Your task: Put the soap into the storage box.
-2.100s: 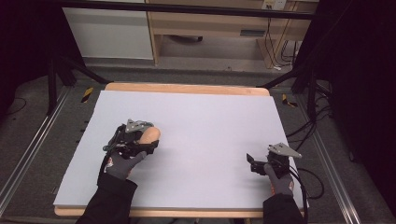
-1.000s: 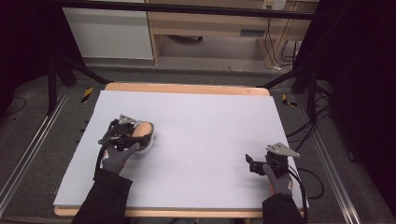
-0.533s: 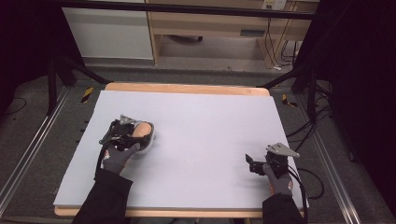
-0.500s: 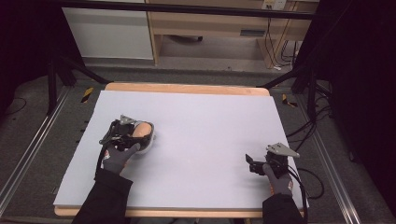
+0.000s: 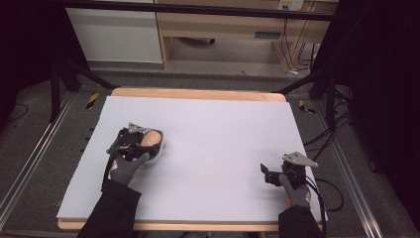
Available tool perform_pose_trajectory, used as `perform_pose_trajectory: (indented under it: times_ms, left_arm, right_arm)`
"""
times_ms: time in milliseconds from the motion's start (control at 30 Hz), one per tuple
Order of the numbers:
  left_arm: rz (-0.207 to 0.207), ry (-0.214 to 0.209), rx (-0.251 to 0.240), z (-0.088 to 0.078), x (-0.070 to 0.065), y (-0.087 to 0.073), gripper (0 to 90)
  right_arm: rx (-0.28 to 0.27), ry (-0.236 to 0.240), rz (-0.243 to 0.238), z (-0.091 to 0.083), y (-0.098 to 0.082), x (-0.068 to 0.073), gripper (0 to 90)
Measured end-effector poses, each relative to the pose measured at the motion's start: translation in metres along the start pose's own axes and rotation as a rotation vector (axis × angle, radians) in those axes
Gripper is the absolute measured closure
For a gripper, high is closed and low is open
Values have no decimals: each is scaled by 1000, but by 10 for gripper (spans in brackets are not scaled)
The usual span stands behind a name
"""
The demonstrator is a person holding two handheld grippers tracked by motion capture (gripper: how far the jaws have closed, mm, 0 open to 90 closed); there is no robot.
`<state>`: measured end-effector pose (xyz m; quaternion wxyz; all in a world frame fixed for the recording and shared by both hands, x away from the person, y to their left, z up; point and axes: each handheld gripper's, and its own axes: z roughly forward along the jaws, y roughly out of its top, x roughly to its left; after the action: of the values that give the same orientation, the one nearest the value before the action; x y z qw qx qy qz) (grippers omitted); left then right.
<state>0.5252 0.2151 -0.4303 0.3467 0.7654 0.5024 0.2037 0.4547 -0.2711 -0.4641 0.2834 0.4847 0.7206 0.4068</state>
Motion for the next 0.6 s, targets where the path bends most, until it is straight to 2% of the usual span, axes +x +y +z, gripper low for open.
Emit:
perform_pose_trajectory:
  times_ms: [267,600]
  left_arm:
    - [-23,-6,-18,1,2,-1,317]
    - [-29,-10,-18,2,3,-1,310]
  right_arm:
    - [2,2,-2,0,0,0,35]
    - [5,2,-3,1,0,0,35]
